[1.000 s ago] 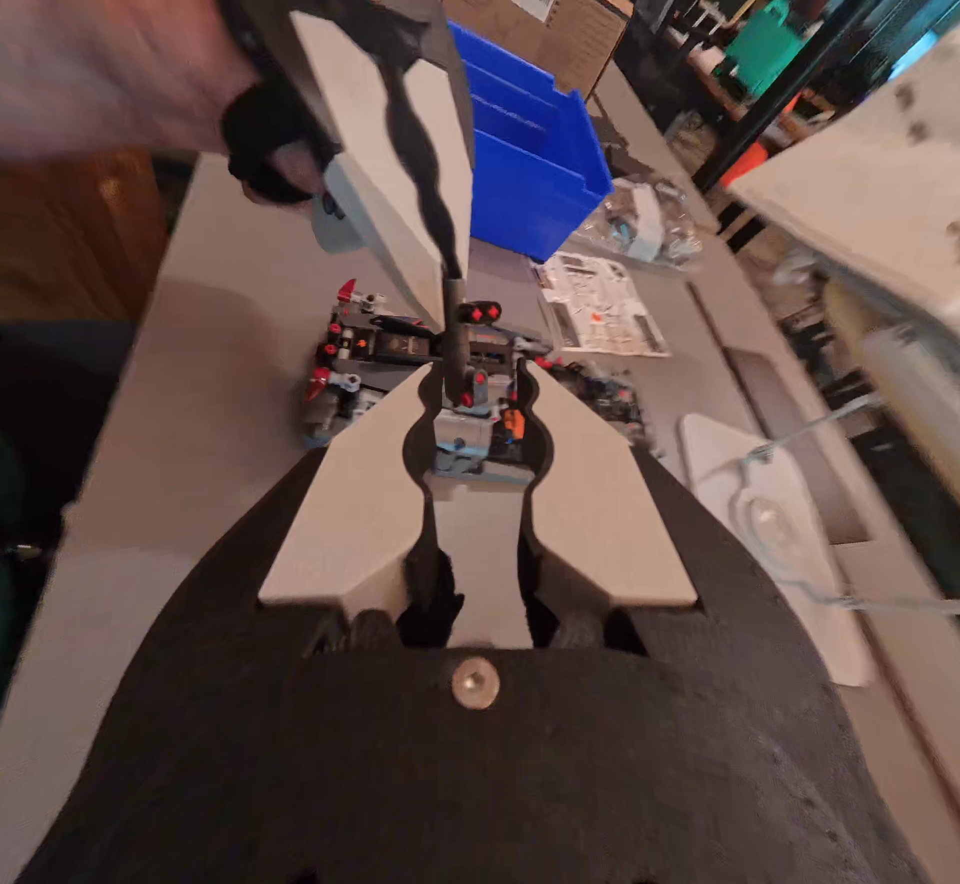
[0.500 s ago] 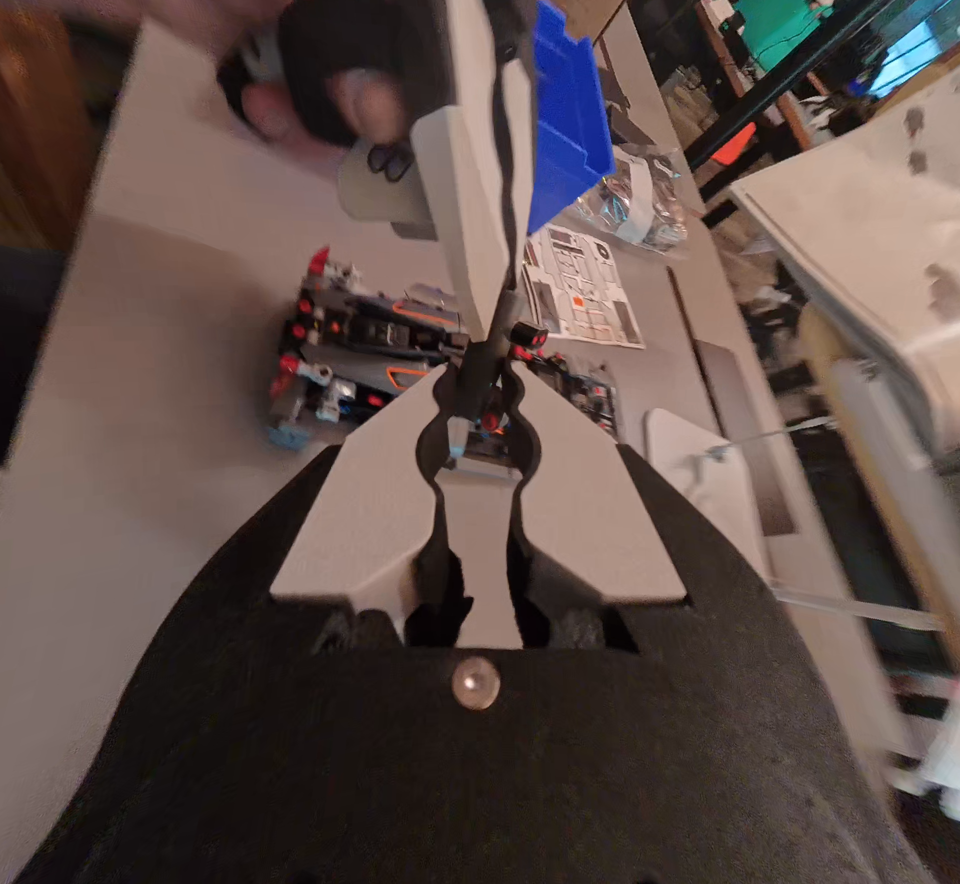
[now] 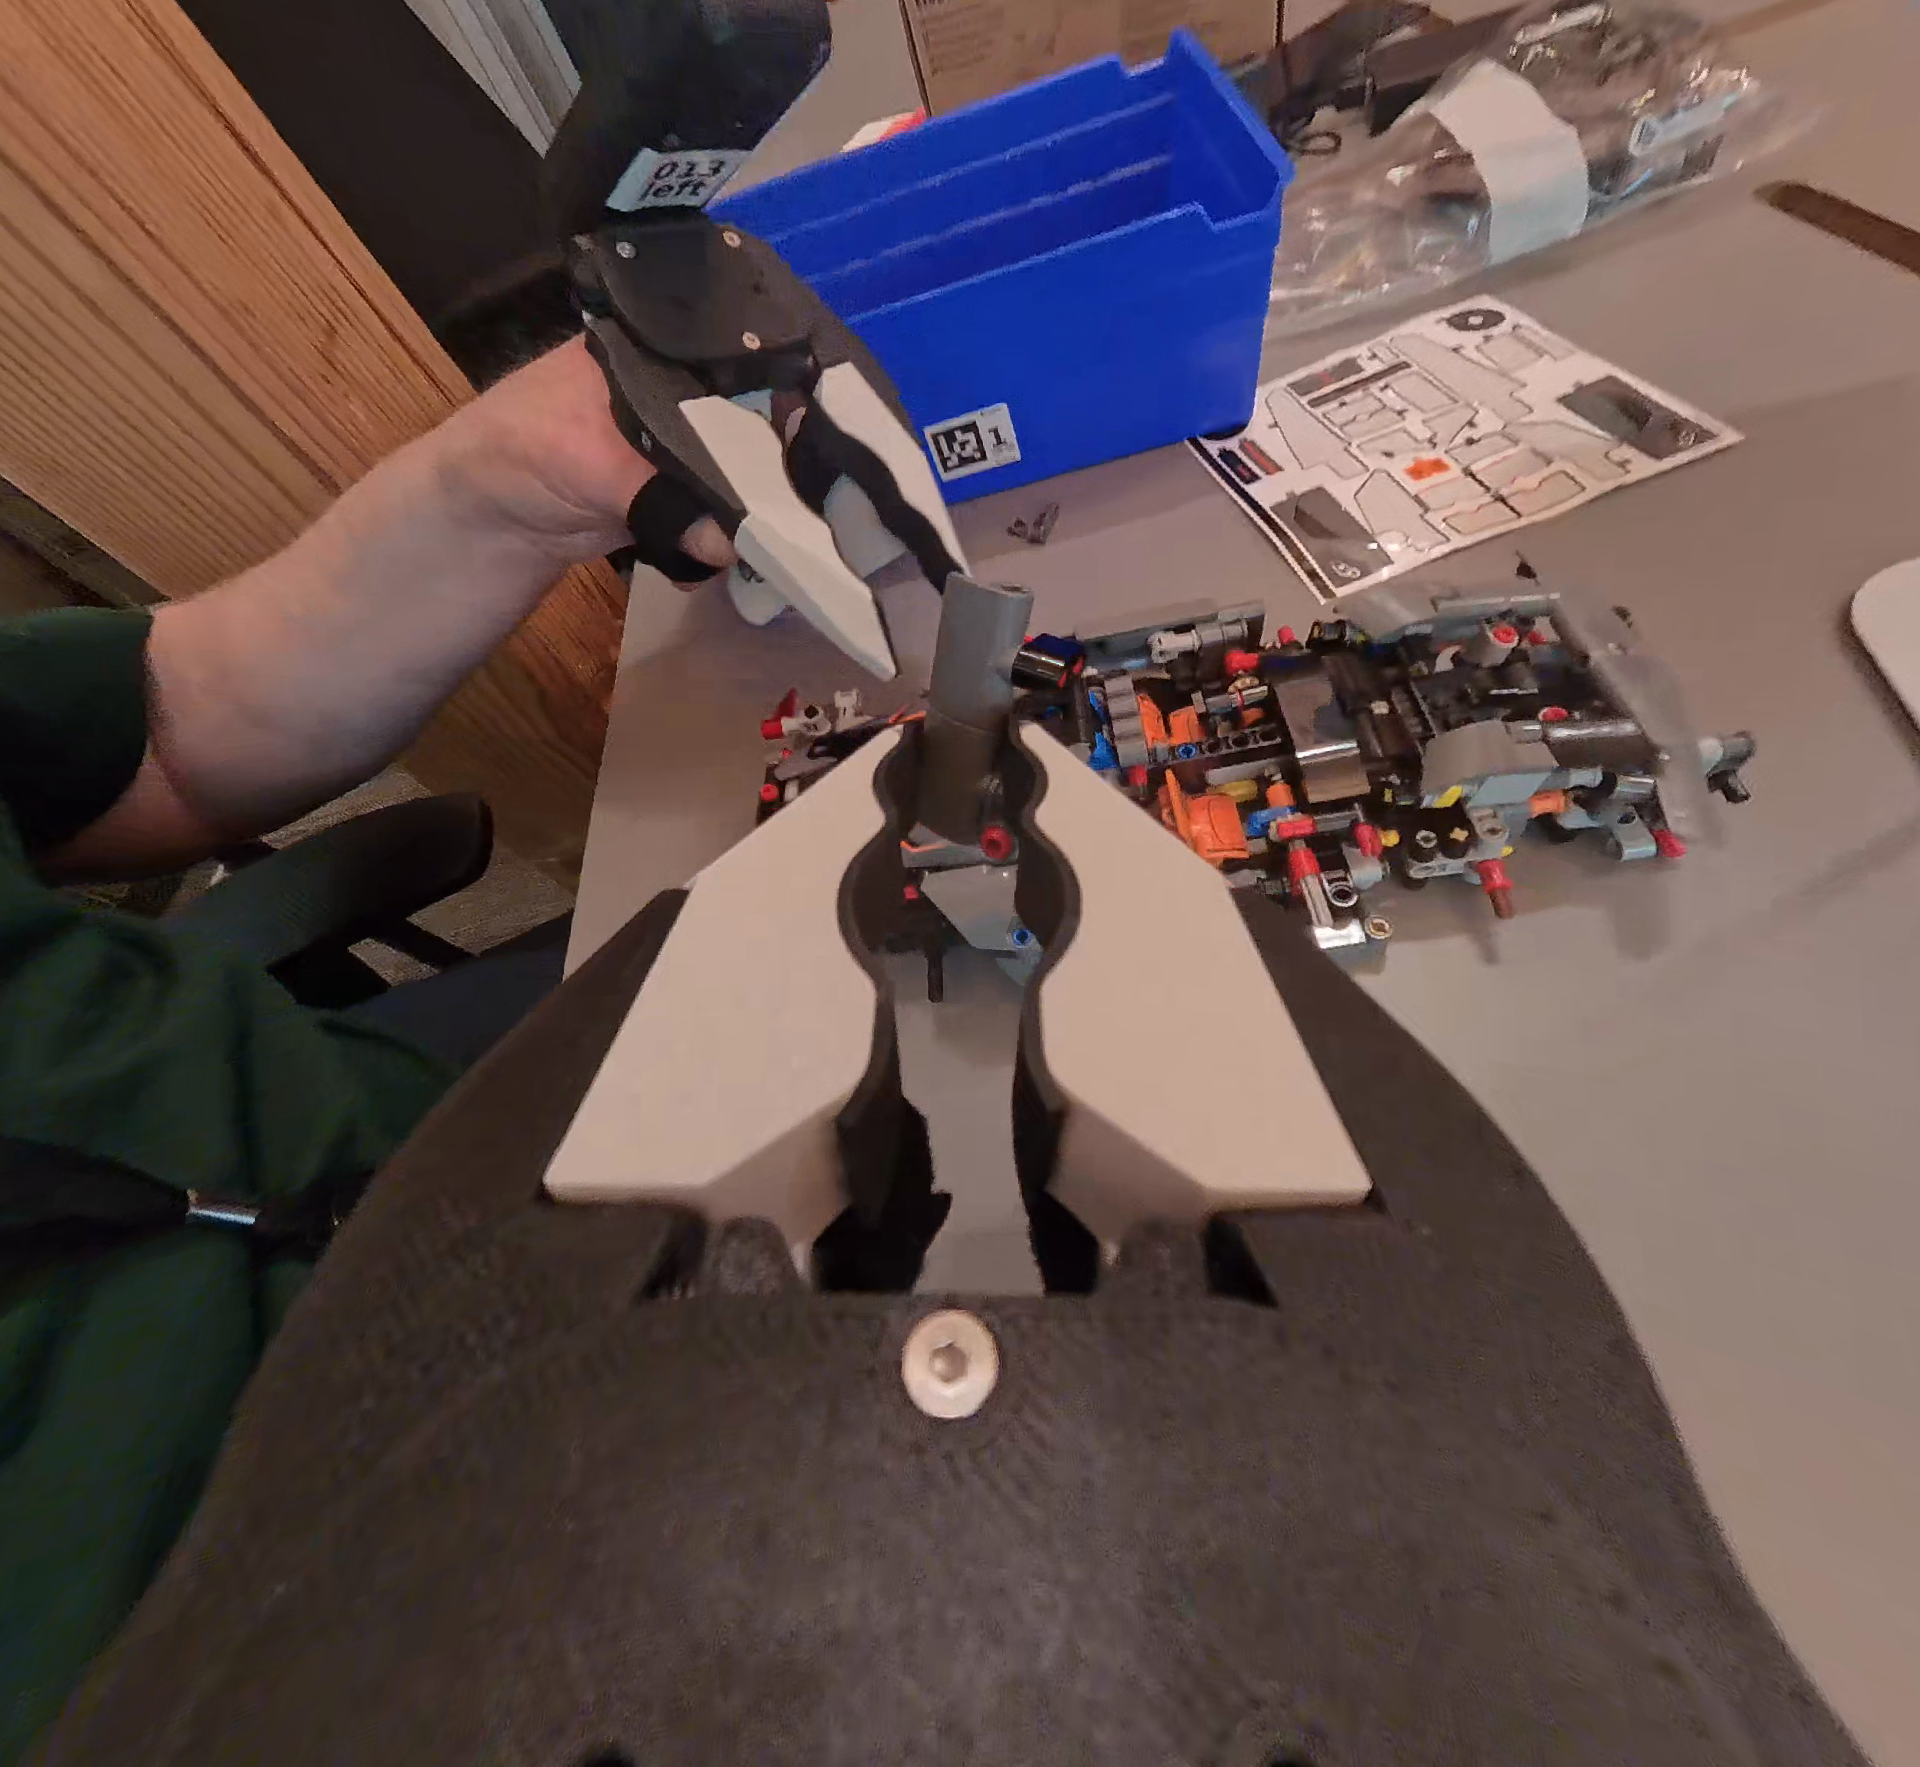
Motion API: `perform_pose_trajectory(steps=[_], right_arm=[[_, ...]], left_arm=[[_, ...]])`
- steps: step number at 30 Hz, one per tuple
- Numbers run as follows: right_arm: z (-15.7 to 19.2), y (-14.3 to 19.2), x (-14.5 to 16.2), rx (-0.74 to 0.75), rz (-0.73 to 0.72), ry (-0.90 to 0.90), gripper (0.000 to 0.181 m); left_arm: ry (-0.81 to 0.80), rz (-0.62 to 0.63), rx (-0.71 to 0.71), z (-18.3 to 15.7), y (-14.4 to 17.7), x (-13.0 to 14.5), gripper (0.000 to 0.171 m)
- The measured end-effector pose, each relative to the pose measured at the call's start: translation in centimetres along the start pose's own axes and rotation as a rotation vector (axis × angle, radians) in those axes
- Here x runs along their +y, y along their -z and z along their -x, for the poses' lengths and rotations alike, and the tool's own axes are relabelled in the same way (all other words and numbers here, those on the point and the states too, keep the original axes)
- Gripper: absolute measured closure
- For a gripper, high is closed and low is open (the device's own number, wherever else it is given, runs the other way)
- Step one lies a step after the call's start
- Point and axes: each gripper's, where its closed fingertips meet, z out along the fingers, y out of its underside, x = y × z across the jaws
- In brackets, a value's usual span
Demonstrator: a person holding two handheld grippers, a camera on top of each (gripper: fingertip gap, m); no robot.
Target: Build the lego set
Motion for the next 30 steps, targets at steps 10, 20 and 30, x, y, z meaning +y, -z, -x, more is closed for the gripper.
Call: perform_pose_trajectory(steps=[10,20,30], right_arm=[[-0.8,-0.3,1.2,-0.073,0.023,-0.139,0.168],[-1.2,1.7,0.7,-0.227,-0.022,-0.343,0.168],[2.0,0.9,-0.6,-0.293,-0.029,-0.353,0.168]], left_arm=[[0.117,-0.14,0.122,-3.2,-1.9,1.0,0.161],[0.089,-0.193,0.181,-10.0,-7.6,-0.2,0.15],[-0.198,-0.45,-0.062,-10.0,-2.5,-5.0,0.14]])
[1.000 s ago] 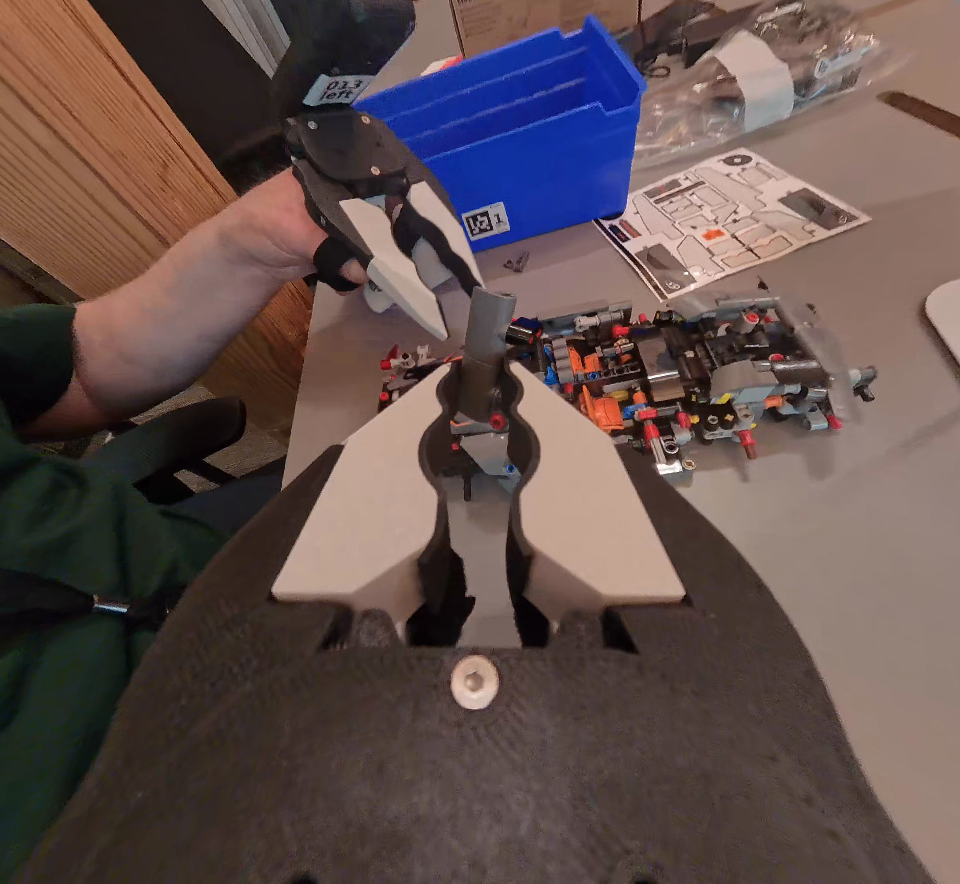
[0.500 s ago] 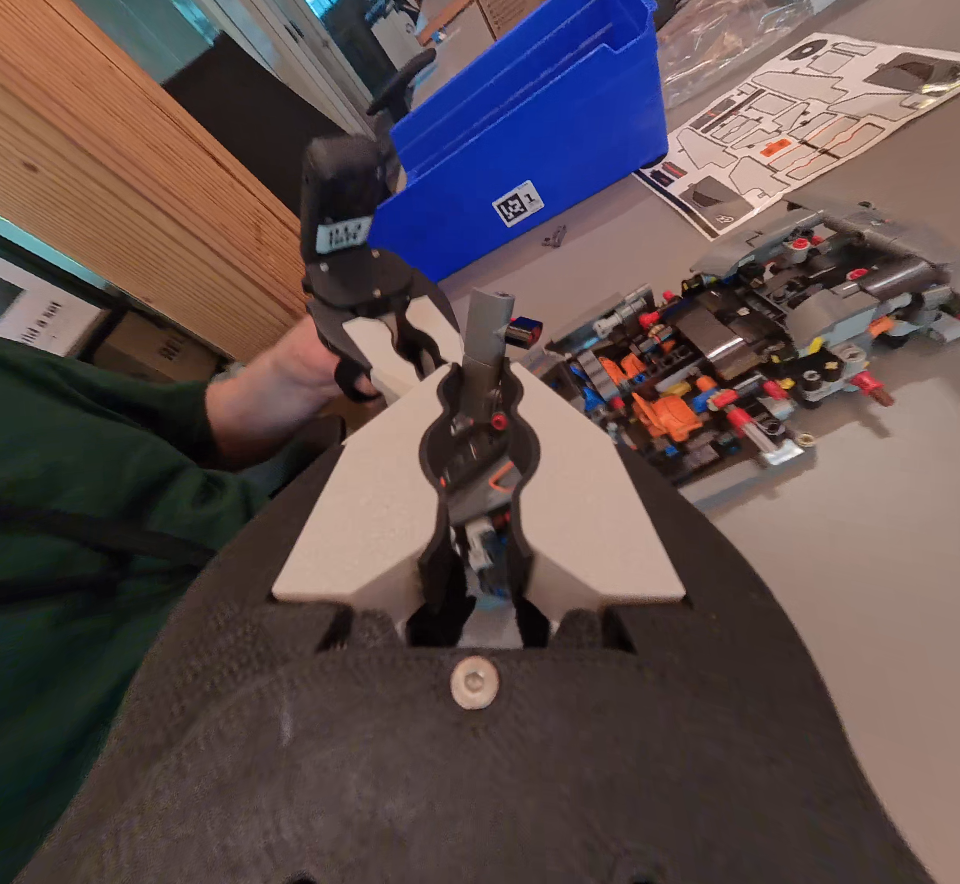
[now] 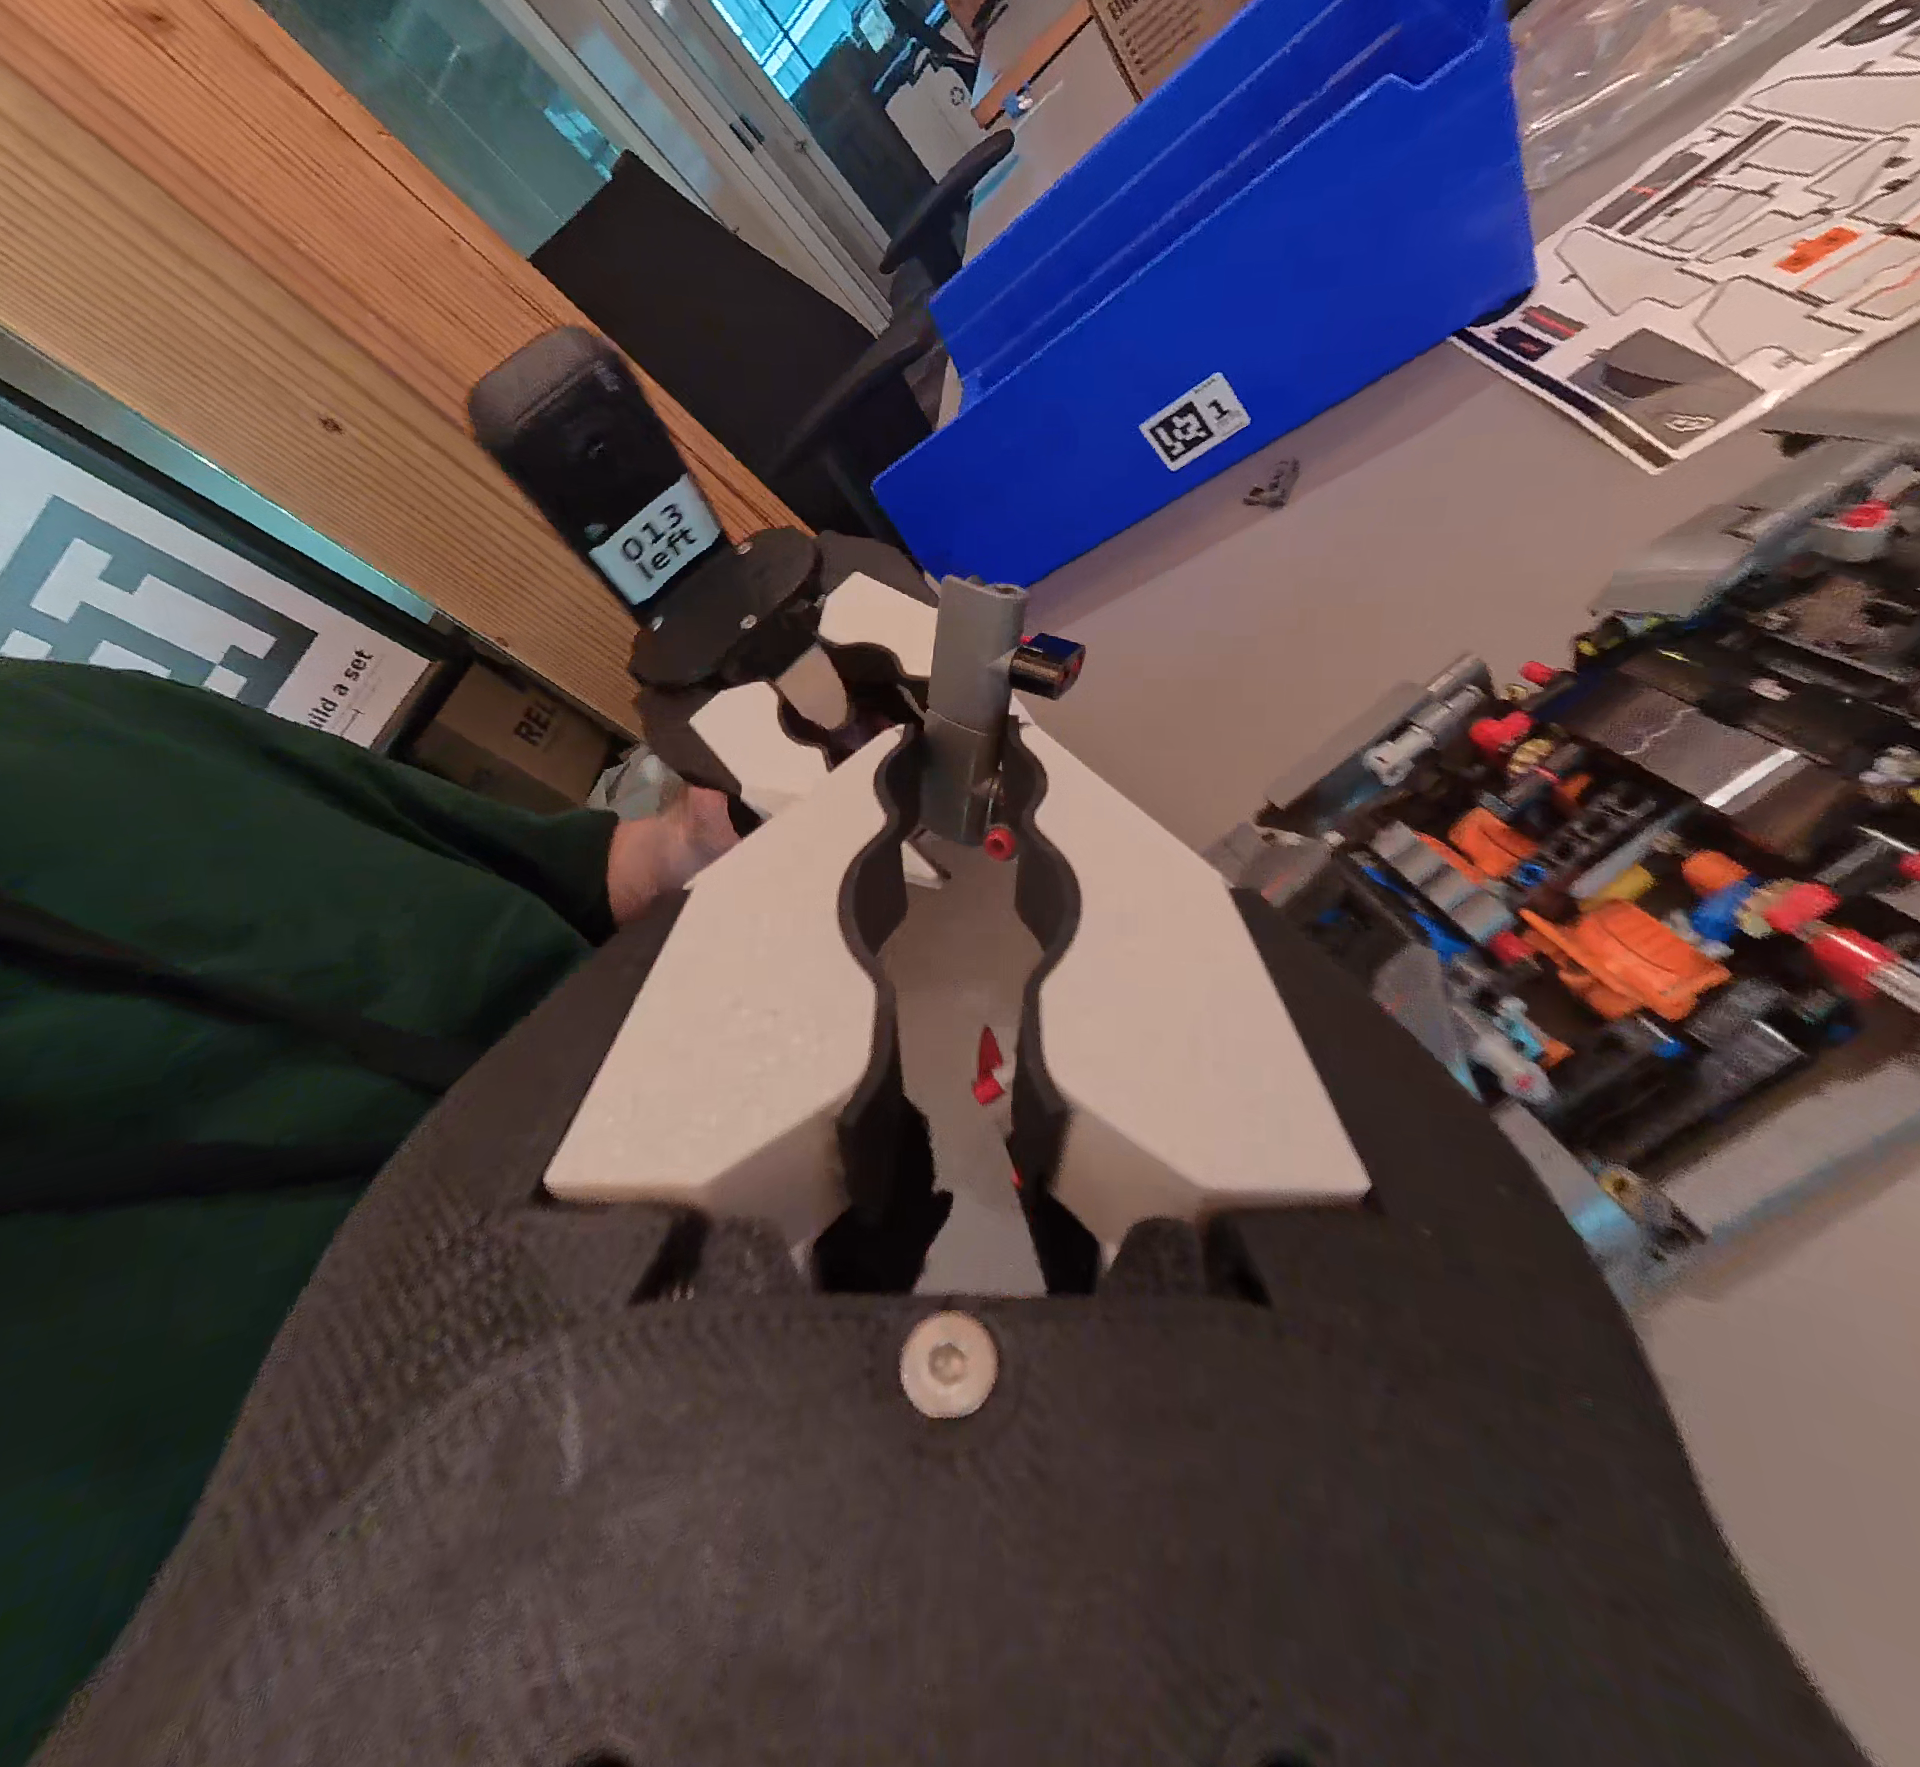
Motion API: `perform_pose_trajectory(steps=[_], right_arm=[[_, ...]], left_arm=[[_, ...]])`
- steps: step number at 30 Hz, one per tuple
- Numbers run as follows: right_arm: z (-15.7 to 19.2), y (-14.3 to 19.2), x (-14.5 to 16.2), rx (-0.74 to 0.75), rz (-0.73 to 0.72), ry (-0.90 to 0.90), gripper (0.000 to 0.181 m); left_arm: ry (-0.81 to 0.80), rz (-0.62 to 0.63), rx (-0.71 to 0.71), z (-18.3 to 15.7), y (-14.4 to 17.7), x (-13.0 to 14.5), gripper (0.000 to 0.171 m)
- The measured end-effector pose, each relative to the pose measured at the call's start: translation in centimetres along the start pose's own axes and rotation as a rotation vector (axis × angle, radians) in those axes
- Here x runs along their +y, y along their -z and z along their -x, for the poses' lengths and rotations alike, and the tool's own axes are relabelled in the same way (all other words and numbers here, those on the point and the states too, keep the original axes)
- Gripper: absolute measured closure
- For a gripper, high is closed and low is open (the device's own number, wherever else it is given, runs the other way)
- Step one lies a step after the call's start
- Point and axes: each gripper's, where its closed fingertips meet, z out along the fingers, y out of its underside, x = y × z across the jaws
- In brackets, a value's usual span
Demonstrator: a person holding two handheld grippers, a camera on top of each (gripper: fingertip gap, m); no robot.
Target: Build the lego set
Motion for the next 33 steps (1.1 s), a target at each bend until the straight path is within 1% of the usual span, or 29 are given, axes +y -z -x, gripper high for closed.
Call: perform_pose_trajectory(steps=[2,3,5,7,9,10,13,15,17,19,21,23,24,26,27,28,31,33], right_arm=[[0.7,-1.1,-0.2,0.001,-0.025,0.001,0.169],[1.0,-1.5,-0.3,-0.003,-0.042,-0.003,0.169],[1.5,-2.2,-0.4,-0.013,-0.067,-0.012,0.168],[1.3,-2.7,-0.3,0.009,-0.078,-0.008,0.168],[1.3,-2.9,-0.2,0.025,-0.09,-0.001,0.168],[1.4,-3.0,-0.1,0.031,-0.093,0.0,0.168],[1.4,-3.3,-0.1,0.06,-0.091,0.028,0.167],[1.4,-3.5,-0.1,0.09,-0.081,0.065,0.165],[1.5,-3.5,0.0,0.112,-0.054,0.1,0.158],[1.3,-2.9,0.0,0.156,-0.025,0.176,0.152],[0.6,-1.8,-0.1,0.254,0.04,0.31,0.141],[-0.1,-1.0,0.1,0.372,0.15,0.515,0.13],[-0.4,-0.8,0.2,0.429,0.218,0.632,0.127],[-0.4,-1.0,0.6,0.487,0.344,0.826,0.127],[-0.4,-1.2,0.8,0.488,0.393,0.875,0.133],[-0.5,-1.4,0.9,0.489,0.436,0.907,0.135],[-0.4,-1.5,1.3,0.459,0.533,0.978,0.131],[-0.4,-1.6,1.6,0.44,0.58,1.009,0.129]], left_arm=[[-0.092,-0.022,-0.039,-0.5,-0.3,-1.1,0.142],[-0.11,-0.027,-0.057,-0.6,-0.5,-1.5,0.142],[-0.108,-0.048,-0.081,-0.6,-0.7,-2.0,0.147],[-0.09,-0.085,-0.091,-0.5,-0.6,-2.5,0.153],[-0.06,-0.098,-0.102,-0.2,-0.4,-2.4,0.161],[-0.046,-0.107,-0.097,-0.2,-0.3,-2.4,0.162],[0.022,-0.138,-0.049,-0.4,-0.1,-2.4,0.163],[0.101,-0.166,0.018,-0.6,0.1,-2.6,0.164],[0.181,-0.192,0.076,-0.5,0.4,-2.7,0.164],[0.244,-0.208,0.126,-0.4,0.7,-2.8,0.164],[0.302,-0.213,0.178,-0.4,1.0,-2.8,0.165],[0.327,-0.185,0.223,-0.7,1.0,-2.5,0.165],[0.331,-0.179,0.229,-0.8,1.0,-2.4,0.165],[0.33,-0.143,0.251,-1.1,0.8,-2.2,0.164],[0.326,-0.134,0.237,-0.9,0.7,-2.1,0.164],[0.311,-0.115,0.234,-0.8,0.7,-1.9,0.164],[0.303,-0.071,0.279,-1.2,0.8,-1.8,0.165],[0.276,-0.035,0.266,-1.3,0.7,-1.4,0.165]])
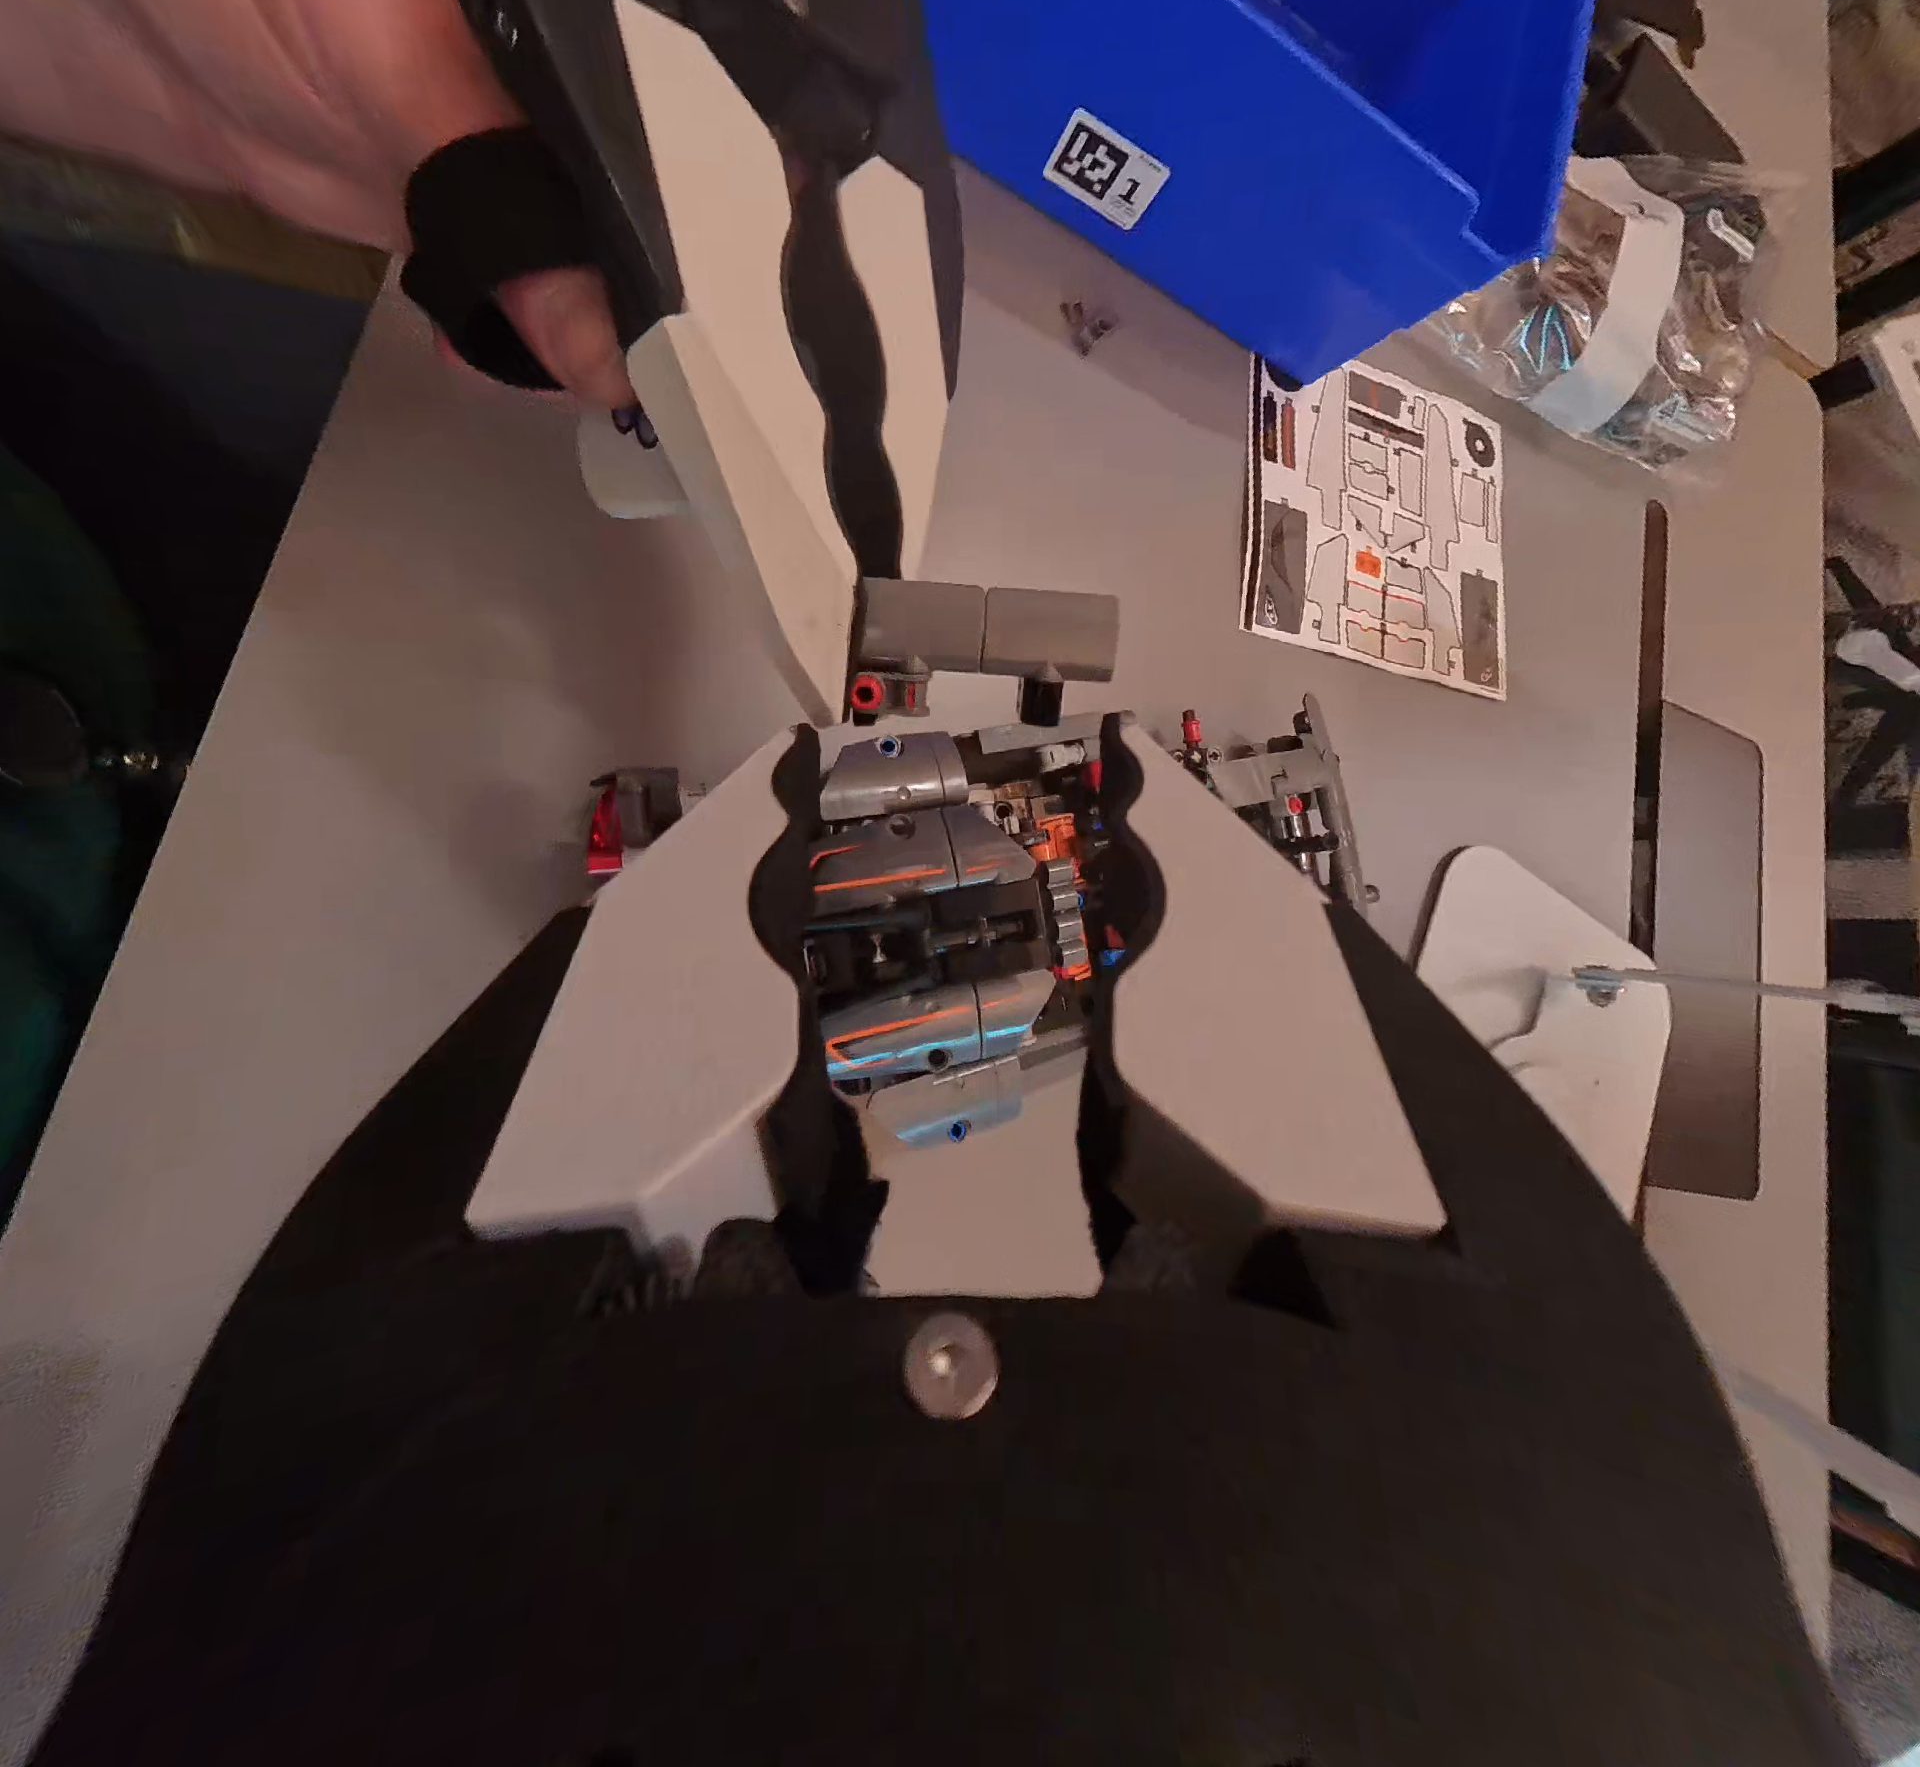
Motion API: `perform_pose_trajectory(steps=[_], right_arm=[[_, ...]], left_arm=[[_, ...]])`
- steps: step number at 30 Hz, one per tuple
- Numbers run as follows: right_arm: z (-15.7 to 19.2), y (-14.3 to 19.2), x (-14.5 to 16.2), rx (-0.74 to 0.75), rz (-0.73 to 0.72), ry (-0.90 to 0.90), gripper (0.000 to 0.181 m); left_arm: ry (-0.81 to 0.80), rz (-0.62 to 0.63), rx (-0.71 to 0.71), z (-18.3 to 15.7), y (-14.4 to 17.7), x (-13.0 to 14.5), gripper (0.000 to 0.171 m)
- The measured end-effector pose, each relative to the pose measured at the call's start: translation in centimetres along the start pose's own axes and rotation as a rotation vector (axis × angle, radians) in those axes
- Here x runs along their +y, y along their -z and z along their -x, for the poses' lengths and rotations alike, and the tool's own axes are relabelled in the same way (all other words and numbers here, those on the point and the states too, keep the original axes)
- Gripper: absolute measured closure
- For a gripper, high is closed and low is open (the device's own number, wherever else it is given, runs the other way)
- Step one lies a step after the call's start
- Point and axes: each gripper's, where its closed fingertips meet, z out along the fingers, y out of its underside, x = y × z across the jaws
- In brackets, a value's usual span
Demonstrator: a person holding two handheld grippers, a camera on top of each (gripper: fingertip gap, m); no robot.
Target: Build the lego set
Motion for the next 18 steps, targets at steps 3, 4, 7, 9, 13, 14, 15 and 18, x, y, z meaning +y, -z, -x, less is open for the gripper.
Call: perform_pose_trajectory(steps=[3,4,7,9,13,14,15,18], right_arm=[[0.0,-0.2,0.1,-0.01,0.019,0.016,0.13],[0.2,-0.3,0.1,-0.017,0.015,0.01,0.134],[0.5,-0.5,0.5,-0.024,0.02,0.033,0.136],[0.5,-0.4,0.5,-0.022,0.015,0.038,0.14],[0.7,-0.4,0.9,-0.048,0.014,0.016,0.145],[0.8,-0.5,0.9,-0.057,0.009,0.008,0.144],[0.8,-0.4,0.9,-0.061,0.004,0.006,0.143],[0.8,-0.5,1.1,-0.061,0.012,0.034,0.142]], left_arm=[[0.01,-0.004,0.0,0.1,-0.1,0.0,0.165],[0.021,-0.009,0.013,0.1,0.0,-0.1,0.165],[0.059,-0.015,0.076,-0.3,0.0,-0.2,0.164],[0.07,0.004,0.104,-0.4,-0.1,0.1,0.164],[0.05,0.055,0.123,-0.6,-0.5,0.7,0.164],[0.048,0.07,0.124,-0.5,-0.6,0.8,0.164],[0.046,0.08,0.124,-0.4,-0.6,0.9,0.164],[0.046,0.115,0.144,-0.4,-0.8,1.2,0.164]])
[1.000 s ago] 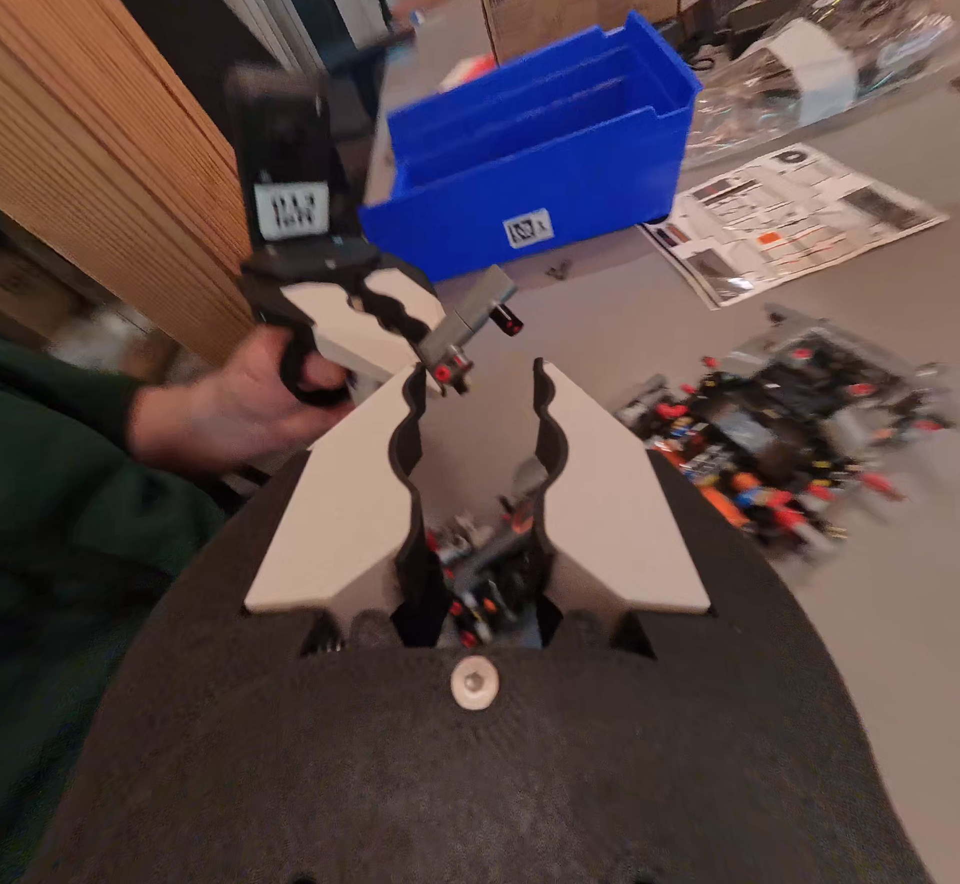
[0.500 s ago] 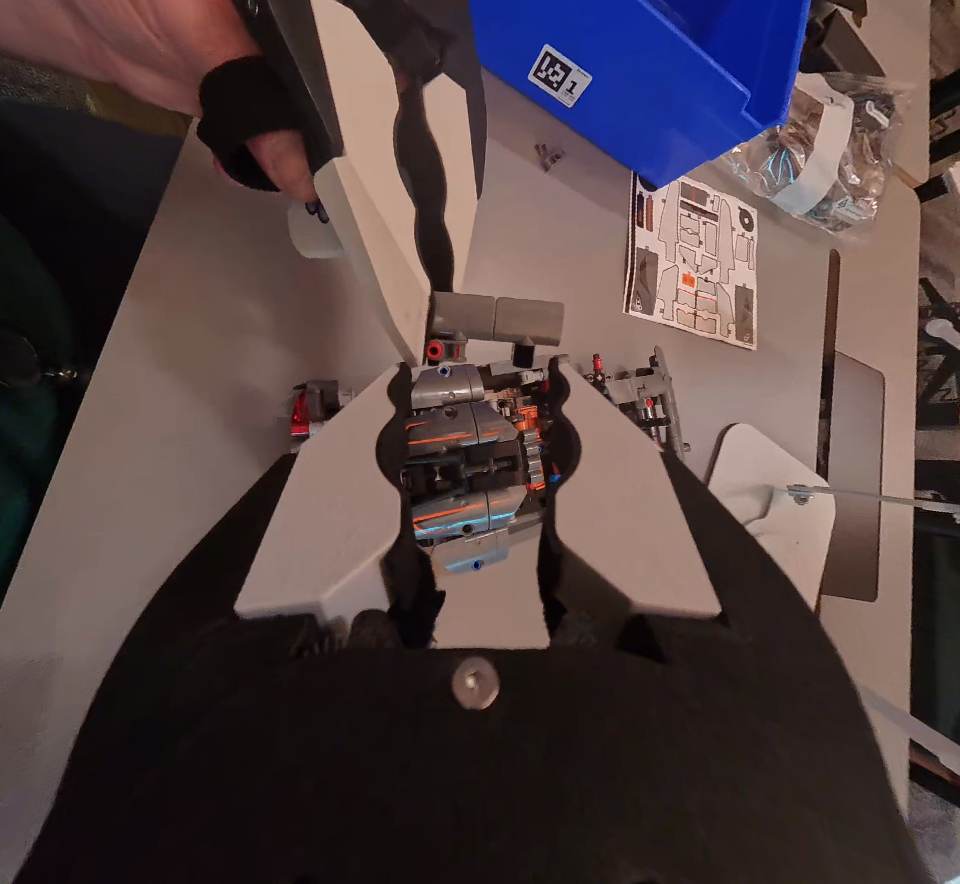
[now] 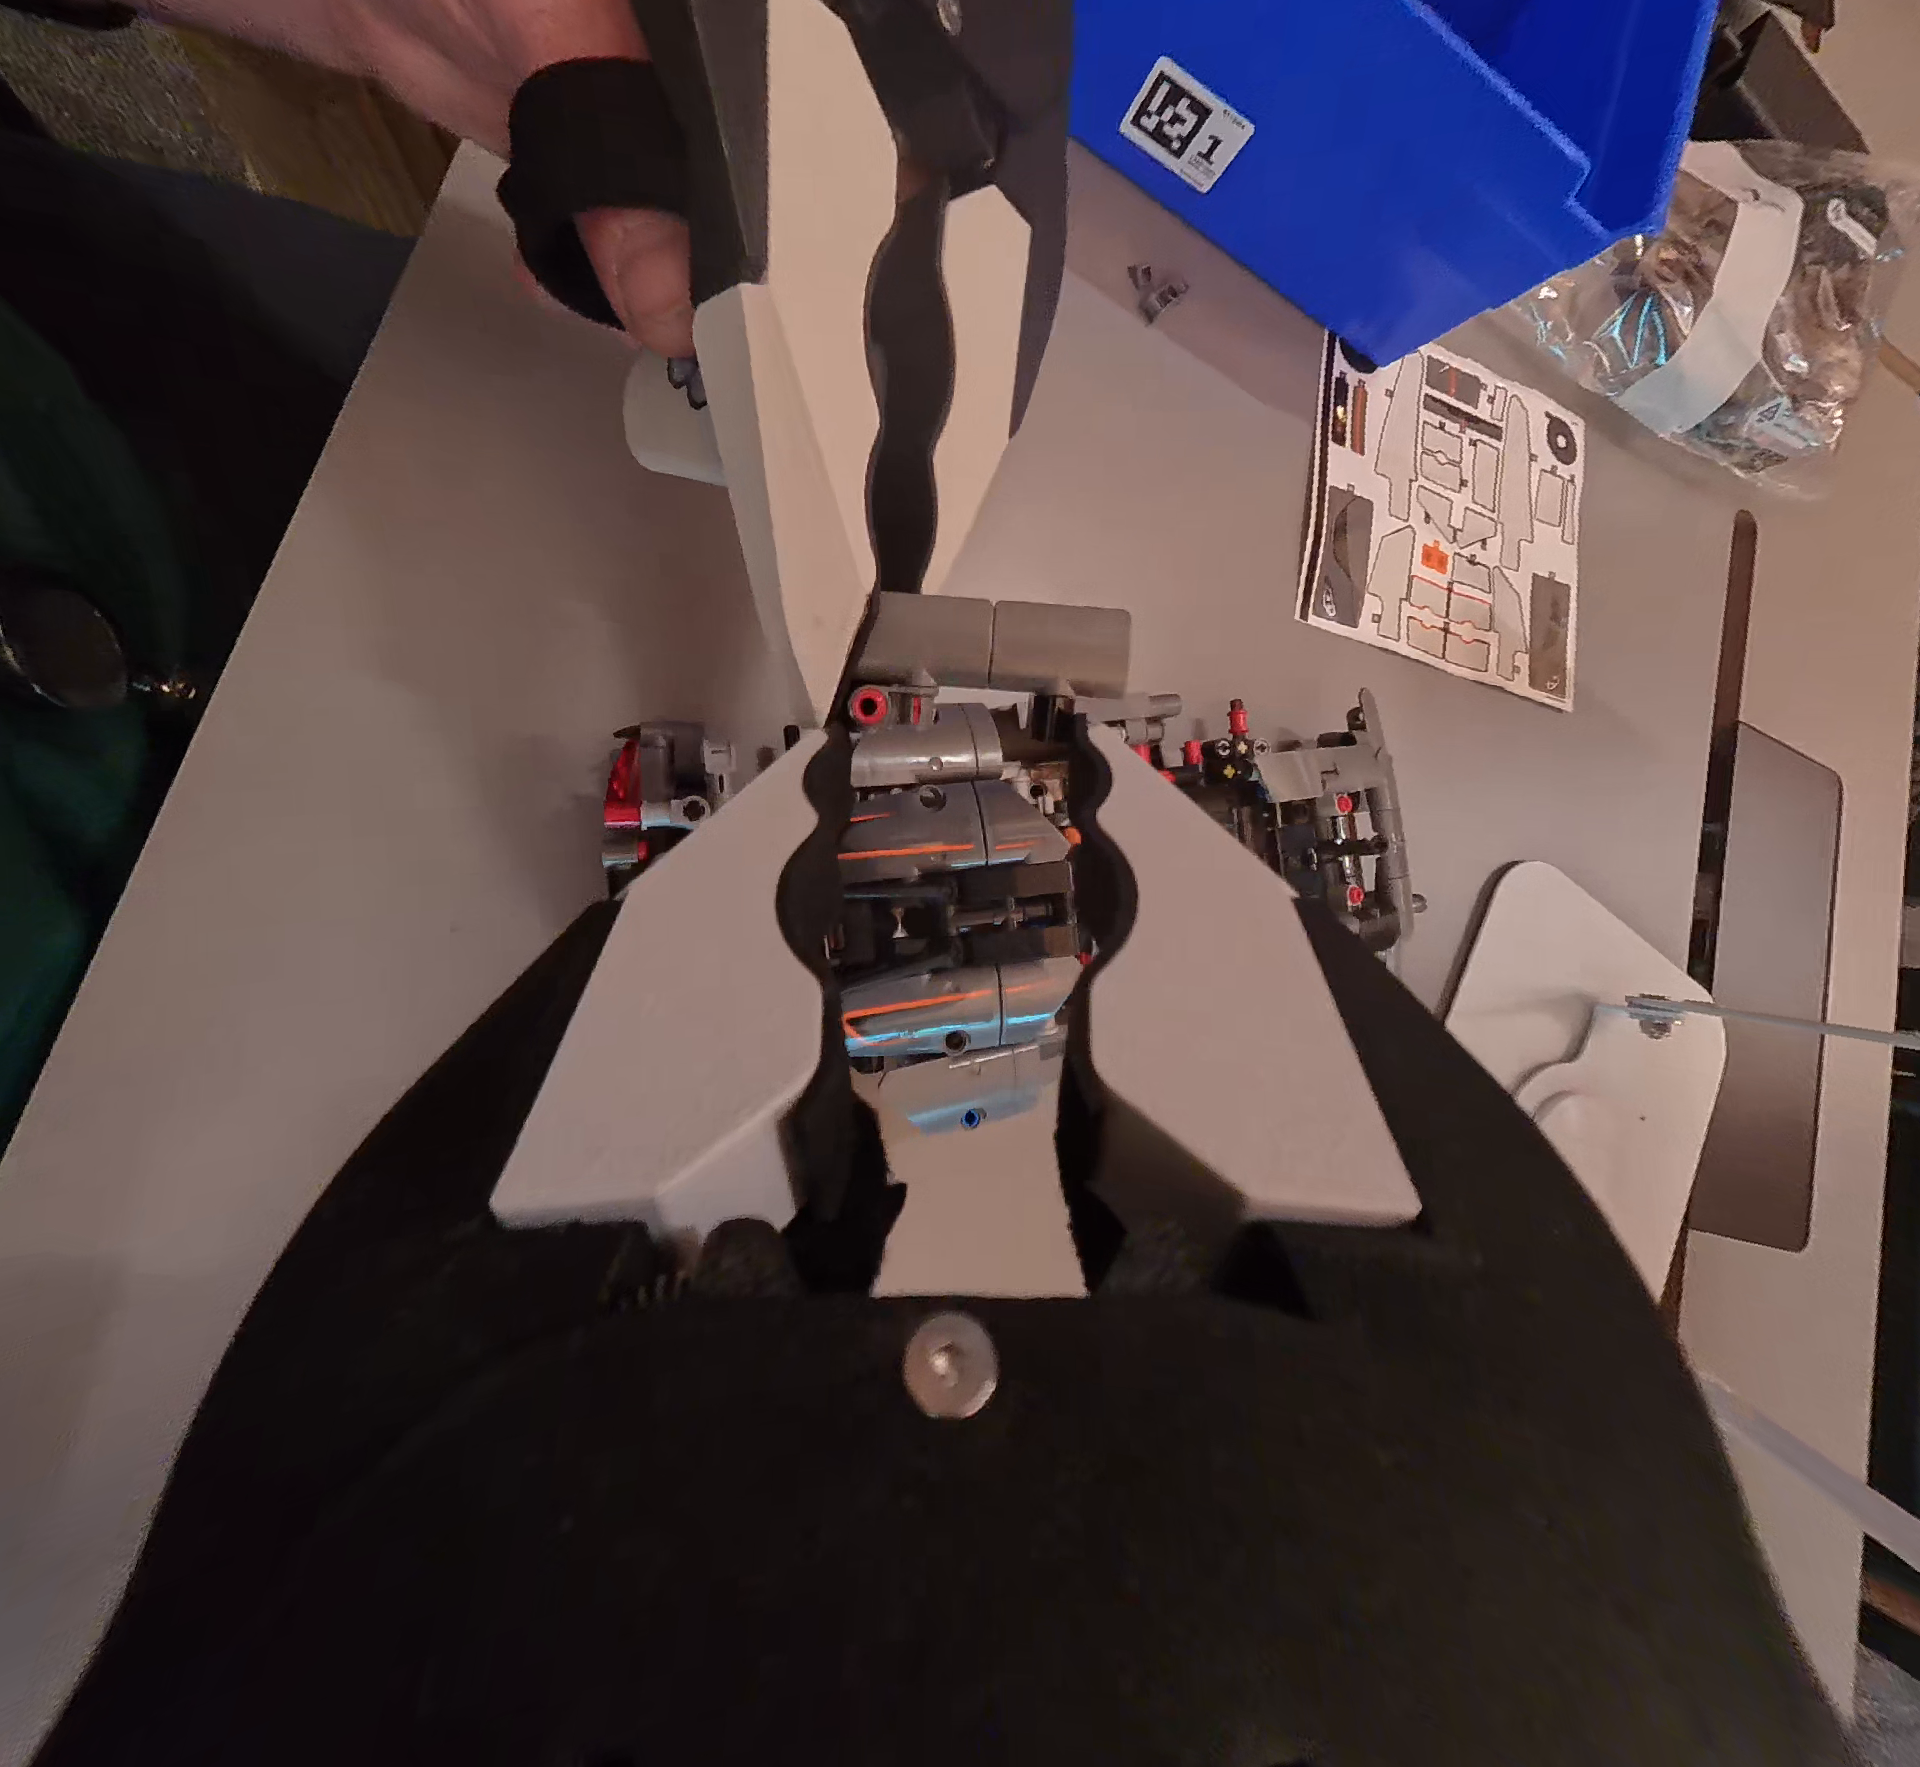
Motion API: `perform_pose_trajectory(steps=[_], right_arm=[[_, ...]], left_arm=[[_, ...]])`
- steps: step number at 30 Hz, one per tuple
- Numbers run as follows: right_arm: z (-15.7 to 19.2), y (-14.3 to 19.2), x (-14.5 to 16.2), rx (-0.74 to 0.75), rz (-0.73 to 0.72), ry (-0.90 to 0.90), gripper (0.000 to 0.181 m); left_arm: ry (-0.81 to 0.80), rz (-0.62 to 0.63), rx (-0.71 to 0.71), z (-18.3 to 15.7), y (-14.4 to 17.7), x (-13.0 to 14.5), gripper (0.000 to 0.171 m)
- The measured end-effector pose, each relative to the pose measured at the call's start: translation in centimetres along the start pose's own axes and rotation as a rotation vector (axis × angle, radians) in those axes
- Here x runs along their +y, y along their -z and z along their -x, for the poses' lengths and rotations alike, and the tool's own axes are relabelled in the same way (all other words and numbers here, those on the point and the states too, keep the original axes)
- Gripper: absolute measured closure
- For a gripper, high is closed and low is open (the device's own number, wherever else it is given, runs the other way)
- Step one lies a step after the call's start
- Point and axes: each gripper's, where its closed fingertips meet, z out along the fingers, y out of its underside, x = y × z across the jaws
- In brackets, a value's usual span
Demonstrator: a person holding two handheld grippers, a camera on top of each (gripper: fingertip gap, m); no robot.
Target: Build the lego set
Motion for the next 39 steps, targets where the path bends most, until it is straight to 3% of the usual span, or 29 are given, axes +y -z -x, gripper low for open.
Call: perform_pose_trajectory(steps=[10,16,29,33,39], right_arm=[[0.4,-0.7,1.1,0.002,0.077,0.09,0.137],[1.2,-1.1,1.6,-0.04,0.093,0.122,0.142],[1.3,-1.2,1.7,-0.15,0.096,0.114,0.142],[0.6,-1.8,1.9,-0.176,0.064,0.067,0.142],[-2.3,-2.5,2.3,-0.237,-0.06,-0.123,0.142]], left_arm=[[0.0,0.155,0.051,0.1,-0.7,1.0,0.163],[-0.077,0.309,0.075,-0.2,-0.8,2.3,0.163],[-0.226,0.492,0.066,0.5,-0.8,3.3,0.167],[-0.223,0.473,0.029,1.5,-0.6,2.9,0.166],[-0.184,0.292,-0.098,3.8,1.5,0.4,0.154]])
